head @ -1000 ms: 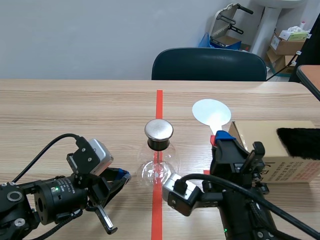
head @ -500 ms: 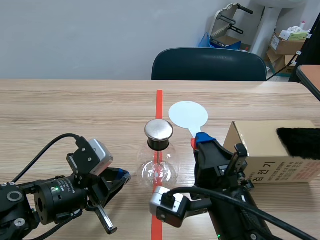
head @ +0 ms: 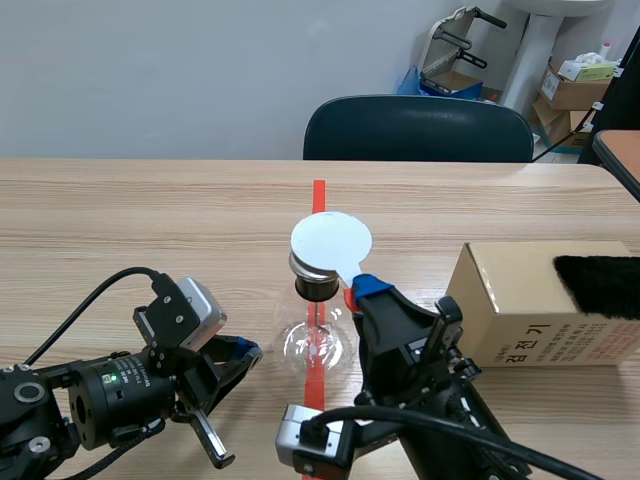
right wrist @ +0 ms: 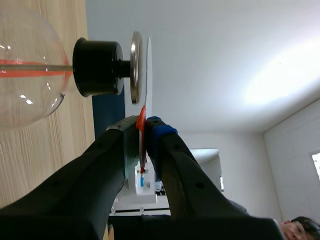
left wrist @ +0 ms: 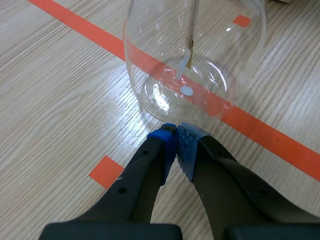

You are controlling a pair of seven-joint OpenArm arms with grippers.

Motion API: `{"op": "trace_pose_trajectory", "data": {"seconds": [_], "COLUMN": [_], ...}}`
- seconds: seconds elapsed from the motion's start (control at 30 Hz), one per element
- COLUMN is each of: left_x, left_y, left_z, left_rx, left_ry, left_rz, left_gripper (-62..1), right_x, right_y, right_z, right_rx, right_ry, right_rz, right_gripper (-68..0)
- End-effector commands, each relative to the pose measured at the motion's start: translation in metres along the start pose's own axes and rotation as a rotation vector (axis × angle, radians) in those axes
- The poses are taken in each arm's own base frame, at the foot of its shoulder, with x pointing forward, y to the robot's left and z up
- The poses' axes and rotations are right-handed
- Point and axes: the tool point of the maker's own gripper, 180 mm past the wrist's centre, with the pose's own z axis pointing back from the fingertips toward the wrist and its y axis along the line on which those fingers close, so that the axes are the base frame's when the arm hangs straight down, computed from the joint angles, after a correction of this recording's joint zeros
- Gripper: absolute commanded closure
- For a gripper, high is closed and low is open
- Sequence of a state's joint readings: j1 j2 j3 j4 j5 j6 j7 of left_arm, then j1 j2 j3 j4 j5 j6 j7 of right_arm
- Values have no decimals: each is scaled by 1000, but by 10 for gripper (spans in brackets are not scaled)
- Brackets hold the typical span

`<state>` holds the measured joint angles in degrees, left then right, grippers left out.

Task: Do the electroscope experiment

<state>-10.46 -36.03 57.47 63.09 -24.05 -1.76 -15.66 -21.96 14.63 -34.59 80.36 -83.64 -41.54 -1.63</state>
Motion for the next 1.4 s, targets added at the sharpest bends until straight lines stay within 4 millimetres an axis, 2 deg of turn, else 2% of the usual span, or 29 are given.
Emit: {"op": "trace_pose_trajectory", "data": {"seconds": [0.0, 0.3, 0.9, 1.1, 1.37], "left_x": [9, 9, 9, 9, 9], "left_y": [-7, -7, -7, -7, -7], "left_z": [-2, -2, -2, -2, -2], "left_rx": [-19, -19, -19, -19, -19], "left_ry": [-31, -31, -31, -31, -31], "left_rz": [7, 7, 7, 7, 7], "left_gripper": [-16, -16, -16, -16, -16], "right_x": [-2, 4, 3, -8, -38], "right_y": [-10, -9, -9, -9, -9], "right_z": [-1, -1, -1, -1, 2], "right_rx": [-35, -27, -27, -28, -28], "right_ry": [1, -35, -29, 35, 200], "right_rz": [5, 6, 6, 5, 3], "right_gripper": [-10, -10, -10, -10, -10]}}
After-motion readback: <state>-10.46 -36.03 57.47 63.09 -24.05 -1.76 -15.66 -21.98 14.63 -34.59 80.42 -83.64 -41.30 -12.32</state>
